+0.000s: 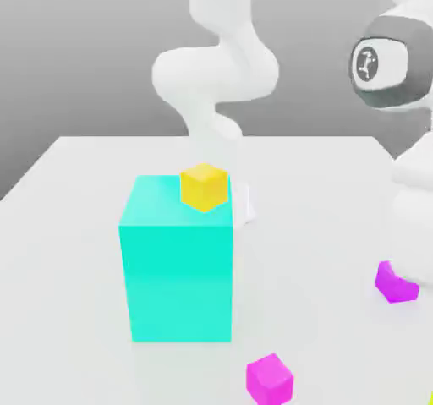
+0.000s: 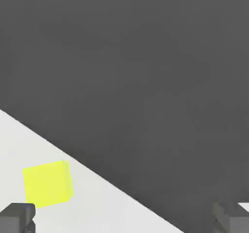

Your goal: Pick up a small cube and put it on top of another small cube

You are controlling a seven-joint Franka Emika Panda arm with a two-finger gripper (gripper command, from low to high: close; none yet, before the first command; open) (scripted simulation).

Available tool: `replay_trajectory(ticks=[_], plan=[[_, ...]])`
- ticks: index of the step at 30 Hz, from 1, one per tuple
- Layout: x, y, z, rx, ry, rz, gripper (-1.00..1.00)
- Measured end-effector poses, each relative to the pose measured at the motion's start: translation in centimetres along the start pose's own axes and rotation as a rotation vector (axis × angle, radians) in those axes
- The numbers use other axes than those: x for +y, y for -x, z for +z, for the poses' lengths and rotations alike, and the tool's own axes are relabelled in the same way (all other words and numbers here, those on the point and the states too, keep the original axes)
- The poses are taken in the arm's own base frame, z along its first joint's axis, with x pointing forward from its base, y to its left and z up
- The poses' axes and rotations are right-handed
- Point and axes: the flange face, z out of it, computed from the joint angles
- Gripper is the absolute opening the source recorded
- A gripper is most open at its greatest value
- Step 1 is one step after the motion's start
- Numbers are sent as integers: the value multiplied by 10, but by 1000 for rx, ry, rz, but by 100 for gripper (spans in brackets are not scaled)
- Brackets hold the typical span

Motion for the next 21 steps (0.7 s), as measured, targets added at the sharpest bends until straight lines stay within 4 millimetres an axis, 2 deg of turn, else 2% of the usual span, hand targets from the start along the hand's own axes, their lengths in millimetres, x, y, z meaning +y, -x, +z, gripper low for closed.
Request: replay_trajectory(ticks=[5,9,10,15,16,18,21], plan=[[-33,36,89,-103,44,-110,0],[-37,51,155,-125,54,-134,0],[-36,53,167,-126,54,-135,-100],[-36,53,167,-127,53,-134,-100],[-36,54,172,-127,54,-135,-100],[-37,52,157,-127,54,-135,-100],[-40,50,115,-130,50,-139,-100]])
